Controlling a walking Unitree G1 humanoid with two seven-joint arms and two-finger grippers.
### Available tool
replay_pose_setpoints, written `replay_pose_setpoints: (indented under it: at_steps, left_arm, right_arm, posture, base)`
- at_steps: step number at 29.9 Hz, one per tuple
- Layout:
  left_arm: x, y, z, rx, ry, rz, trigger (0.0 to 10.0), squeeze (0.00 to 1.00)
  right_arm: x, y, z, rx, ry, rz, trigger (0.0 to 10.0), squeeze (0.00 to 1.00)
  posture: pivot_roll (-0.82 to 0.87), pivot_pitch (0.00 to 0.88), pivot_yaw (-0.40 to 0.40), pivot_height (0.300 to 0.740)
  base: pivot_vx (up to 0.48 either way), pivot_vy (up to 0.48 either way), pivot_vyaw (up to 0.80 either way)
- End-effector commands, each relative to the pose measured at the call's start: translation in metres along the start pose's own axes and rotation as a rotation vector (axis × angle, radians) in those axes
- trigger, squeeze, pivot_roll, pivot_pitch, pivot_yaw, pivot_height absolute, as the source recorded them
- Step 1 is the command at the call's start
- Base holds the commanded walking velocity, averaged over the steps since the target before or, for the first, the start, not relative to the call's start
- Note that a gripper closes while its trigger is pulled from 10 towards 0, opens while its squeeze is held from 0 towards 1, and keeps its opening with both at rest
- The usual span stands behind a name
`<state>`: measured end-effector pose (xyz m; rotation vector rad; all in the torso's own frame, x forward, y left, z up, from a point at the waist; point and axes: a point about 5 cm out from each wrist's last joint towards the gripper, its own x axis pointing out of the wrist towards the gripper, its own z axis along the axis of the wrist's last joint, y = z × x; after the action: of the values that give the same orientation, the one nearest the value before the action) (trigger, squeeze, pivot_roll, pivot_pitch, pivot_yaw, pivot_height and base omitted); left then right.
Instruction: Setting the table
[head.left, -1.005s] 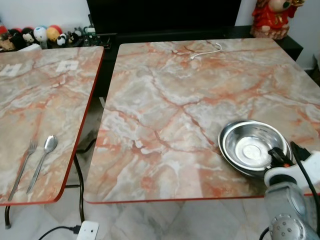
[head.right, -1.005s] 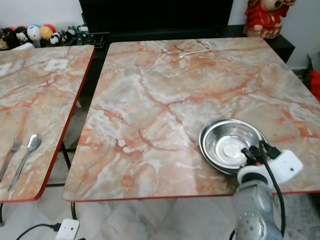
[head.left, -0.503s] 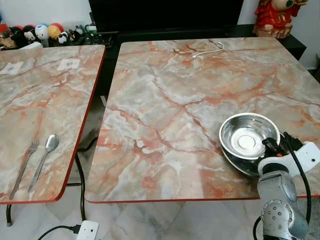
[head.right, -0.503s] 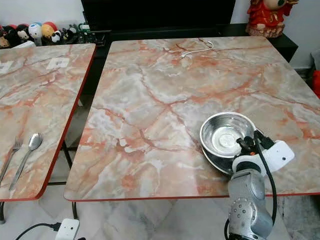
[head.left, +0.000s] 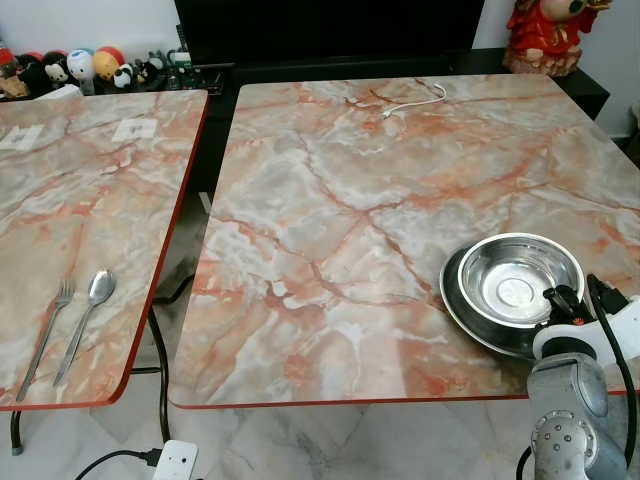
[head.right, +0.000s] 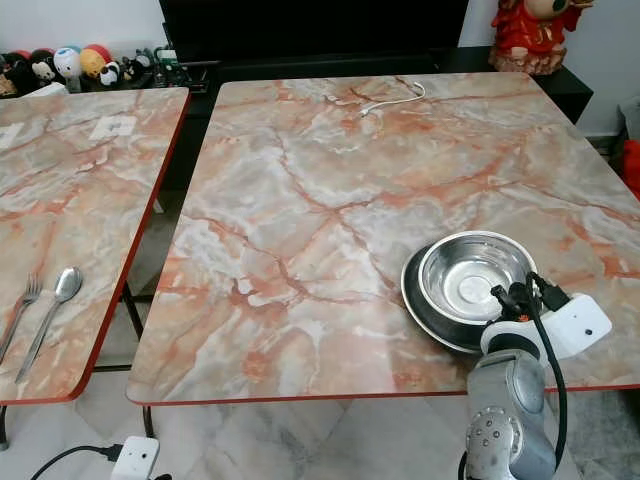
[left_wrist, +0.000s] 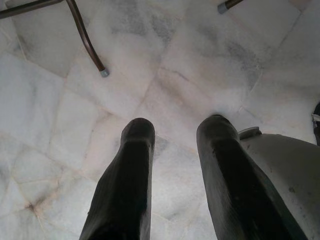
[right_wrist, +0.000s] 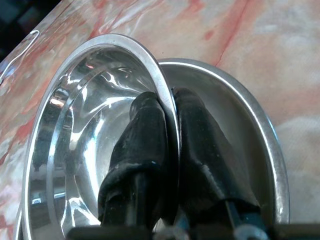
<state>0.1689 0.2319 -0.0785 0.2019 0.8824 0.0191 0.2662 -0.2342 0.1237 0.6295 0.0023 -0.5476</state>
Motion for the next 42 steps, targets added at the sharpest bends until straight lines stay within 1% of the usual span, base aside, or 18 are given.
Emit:
replay_pose_setpoints:
  at_steps: [1,5,6,7,8,9,10,13,14,24,25,26,27,28,31,32,33,42]
  left_arm:
    - [-0.002,0.000,-0.007,0.024,0.030,-0.008,10.0,0.00]
    - [-0.001,-0.001,-0.005,0.025,0.023,-0.008,10.0,0.00]
    - [-0.001,-0.001,-0.005,0.025,0.023,-0.007,10.0,0.00]
    - [-0.001,-0.001,-0.004,0.025,0.020,-0.007,10.0,0.00]
    - [-0.001,-0.001,-0.003,0.025,0.017,-0.007,10.0,0.00]
    - [0.000,-0.001,-0.003,0.024,0.015,-0.007,10.0,0.00]
    - [0.000,-0.001,-0.002,0.024,0.014,-0.007,10.0,0.00]
    - [0.000,-0.001,-0.002,0.024,0.013,-0.007,10.0,0.00]
    - [0.000,-0.001,-0.002,0.026,0.012,-0.007,10.0,0.00]
    - [-0.001,-0.001,-0.004,0.029,0.014,-0.008,10.0,0.00]
    - [-0.001,-0.001,-0.004,0.028,0.014,-0.007,10.0,0.00]
    - [-0.001,-0.001,-0.004,0.028,0.014,-0.007,10.0,0.00]
    - [-0.001,-0.002,-0.004,0.026,0.014,-0.007,10.0,0.00]
    - [-0.001,-0.002,-0.004,0.026,0.015,-0.008,10.0,0.00]
    - [-0.001,-0.003,-0.004,0.026,0.016,-0.009,10.0,0.00]
    - [0.000,-0.004,-0.003,0.026,0.016,-0.010,10.0,0.00]
    - [0.000,-0.004,-0.003,0.025,0.016,-0.010,10.0,0.00]
    - [0.001,-0.006,0.000,0.016,0.006,-0.012,10.0,0.00]
  right_arm:
    - [-0.002,-0.002,0.000,0.005,0.002,-0.009,10.0,0.00]
    - [-0.002,0.004,-0.003,0.022,0.016,0.025,10.0,0.00]
    - [-0.002,0.004,-0.003,0.025,0.015,0.027,10.0,0.28]
    - [-0.002,0.005,-0.003,0.024,0.016,0.027,10.0,0.42]
    - [-0.002,0.005,-0.003,0.024,0.017,0.027,10.0,0.85]
    - [-0.002,0.005,-0.003,0.023,0.017,0.026,10.0,0.85]
    - [-0.001,0.005,-0.003,0.022,0.017,0.025,10.0,0.96]
    - [-0.001,0.003,-0.002,0.020,0.005,0.010,10.0,0.92]
    - [-0.001,0.002,-0.001,0.016,0.000,-0.002,10.0,0.03]
    - [-0.001,0.001,-0.002,-0.021,0.014,-0.005,10.0,0.00]
    - [-0.002,0.002,-0.002,-0.025,0.011,-0.003,10.0,0.10]
    - [-0.002,0.002,-0.002,-0.025,0.011,-0.003,10.0,0.10]
    - [-0.002,0.002,-0.002,-0.025,0.012,-0.001,10.0,0.42]
    - [-0.002,0.002,-0.002,-0.050,0.019,-0.002,10.0,1.00]
    - [-0.002,0.003,-0.003,-0.067,0.025,0.001,10.0,1.00]
    - [-0.003,0.003,-0.002,-0.065,0.024,0.003,10.0,0.62]
    - [-0.003,0.003,-0.002,-0.065,0.024,0.002,10.0,0.00]
    - [-0.008,-0.005,-0.001,-0.099,0.016,-0.050,10.0,0.00]
  posture:
    - [-0.11,0.108,0.042,0.740]
    - [-0.11,0.106,0.041,0.740]
    - [-0.11,0.106,0.041,0.740]
    - [-0.11,0.106,0.041,0.740]
    - [-0.11,0.106,0.041,0.740]
    - [-0.11,0.106,0.041,0.740]
    - [-0.11,0.107,0.040,0.740]
    - [-0.11,0.108,0.041,0.740]
    - [-0.11,0.108,0.042,0.740]
    - [-0.11,0.106,0.040,0.740]
    - [-0.11,0.106,0.040,0.740]
    - [-0.11,0.106,0.040,0.740]
    - [-0.11,0.106,0.038,0.740]
    - [-0.12,0.105,0.038,0.740]
    - [-0.12,0.105,0.036,0.740]
    - [-0.12,0.106,0.035,0.740]
    - [-0.12,0.106,0.035,0.740]
    - [-0.12,0.096,0.023,0.740]
  base:
    - [0.000,0.000,0.00]
    - [0.000,0.000,0.00]
    - [0.000,0.000,0.00]
    - [0.000,0.000,0.00]
    - [0.000,0.000,0.00]
    - [0.000,0.000,0.00]
    - [0.000,0.000,0.00]
    - [0.000,0.000,0.00]
    - [0.000,0.000,0.00]
    - [0.000,0.000,0.00]
    - [0.000,0.000,0.00]
    - [0.000,0.000,0.00]
    - [0.000,0.000,0.00]
    - [0.000,0.000,0.00]
    - [0.000,0.000,0.00]
    - [0.000,0.000,0.00]
    - [0.000,0.000,0.00]
    - [0.000,0.000,0.00]
